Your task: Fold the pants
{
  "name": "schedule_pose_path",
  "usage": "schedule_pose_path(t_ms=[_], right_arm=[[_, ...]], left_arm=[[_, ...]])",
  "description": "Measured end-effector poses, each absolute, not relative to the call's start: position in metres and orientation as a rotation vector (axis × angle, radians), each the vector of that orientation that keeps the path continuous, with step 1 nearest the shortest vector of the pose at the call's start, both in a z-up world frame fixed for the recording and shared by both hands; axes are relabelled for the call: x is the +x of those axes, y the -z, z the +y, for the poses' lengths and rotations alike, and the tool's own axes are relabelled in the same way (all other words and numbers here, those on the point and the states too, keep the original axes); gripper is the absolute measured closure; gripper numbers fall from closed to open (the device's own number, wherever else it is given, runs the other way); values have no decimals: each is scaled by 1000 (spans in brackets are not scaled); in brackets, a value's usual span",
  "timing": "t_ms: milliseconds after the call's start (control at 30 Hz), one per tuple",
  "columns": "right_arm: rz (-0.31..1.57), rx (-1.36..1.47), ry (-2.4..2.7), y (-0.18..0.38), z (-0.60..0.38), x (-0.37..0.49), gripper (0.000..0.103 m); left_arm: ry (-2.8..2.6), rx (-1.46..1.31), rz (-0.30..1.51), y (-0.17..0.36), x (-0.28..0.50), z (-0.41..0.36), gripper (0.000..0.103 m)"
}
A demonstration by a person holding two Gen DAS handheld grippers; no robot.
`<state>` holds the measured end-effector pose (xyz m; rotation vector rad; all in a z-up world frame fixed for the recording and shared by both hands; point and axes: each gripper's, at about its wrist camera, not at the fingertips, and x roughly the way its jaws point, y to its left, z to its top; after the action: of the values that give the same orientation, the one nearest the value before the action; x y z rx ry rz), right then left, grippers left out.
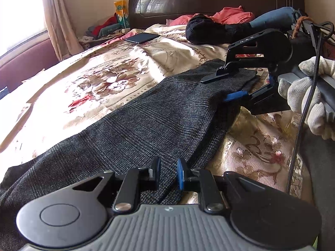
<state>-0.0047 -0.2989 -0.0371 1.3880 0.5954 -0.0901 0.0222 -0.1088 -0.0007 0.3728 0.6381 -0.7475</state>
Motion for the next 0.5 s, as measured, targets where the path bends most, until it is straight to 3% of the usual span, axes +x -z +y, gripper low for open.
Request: schedule_pose_path(t_ms=[100,200,333,467,500], right_arm=[[619,1397,89,50,-298,6,73],[535,1343,37,32,-295,5,89],[554,1248,49,21,-301,7,99],[562,1302,43,34,-305,3,99],[557,1307,41,33,-305,1,99]], left_arm=[[766,401,615,1,23,-122,71],[788,463,587,4,19,-137,71],[796,520,530,6,15,-156,58],[749,594,534,16,21,-175,60],[750,606,539,18,22,-177,71]])
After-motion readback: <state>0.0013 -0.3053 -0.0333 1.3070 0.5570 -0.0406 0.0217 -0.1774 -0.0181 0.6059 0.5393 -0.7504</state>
